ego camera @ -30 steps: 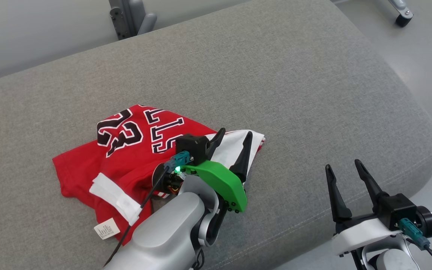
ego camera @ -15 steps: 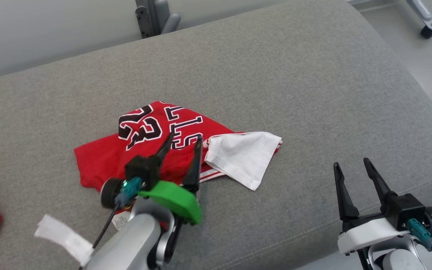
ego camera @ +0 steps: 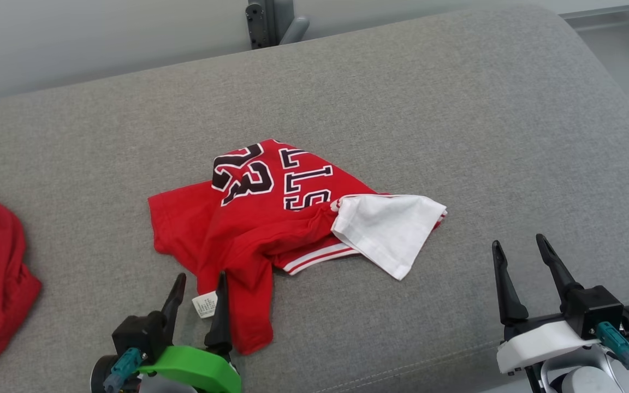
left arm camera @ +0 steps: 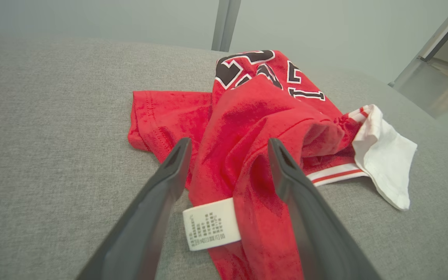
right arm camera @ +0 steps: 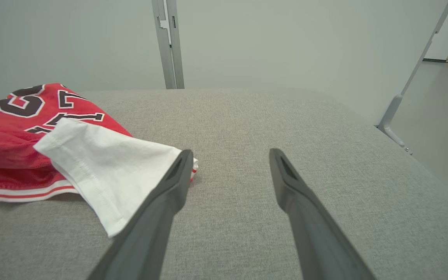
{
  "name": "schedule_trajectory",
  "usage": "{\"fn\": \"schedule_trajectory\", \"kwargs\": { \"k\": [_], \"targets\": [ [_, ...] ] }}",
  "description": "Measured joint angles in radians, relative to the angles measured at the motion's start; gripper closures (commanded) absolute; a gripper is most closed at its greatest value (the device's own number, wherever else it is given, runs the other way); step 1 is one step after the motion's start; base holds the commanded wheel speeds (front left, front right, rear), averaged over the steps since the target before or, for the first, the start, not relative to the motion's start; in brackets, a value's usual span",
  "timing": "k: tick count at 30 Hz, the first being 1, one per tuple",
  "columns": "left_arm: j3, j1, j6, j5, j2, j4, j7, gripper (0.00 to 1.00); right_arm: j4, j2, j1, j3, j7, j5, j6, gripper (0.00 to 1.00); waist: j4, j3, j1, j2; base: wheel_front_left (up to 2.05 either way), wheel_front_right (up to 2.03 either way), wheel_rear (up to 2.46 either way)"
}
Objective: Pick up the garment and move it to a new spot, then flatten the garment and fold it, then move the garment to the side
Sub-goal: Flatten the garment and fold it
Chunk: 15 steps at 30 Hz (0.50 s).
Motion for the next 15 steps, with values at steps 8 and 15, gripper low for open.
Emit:
{"fn": "schedule_trajectory", "kwargs": {
  "k": [8,15],
  "targets": [
    [0.007,0.037,-0.119,-0.055,-0.044,0.106,0.009,0.00,0.006,0.000,-0.003,0.012,0.000,-0.006,0.000,0.00,0.033,-0.007,0.0000,0.0000,0.00,0.00,0.00],
    [-0.027,0.035,-0.211,-0.111,-0.068,0.211,0.051,0.00,0.010,0.000,-0.002,0.012,0.000,-0.013,0.000,0.00,0.027,-0.012,0.0000,0.0000,0.00,0.00,0.00]
  ]
}}
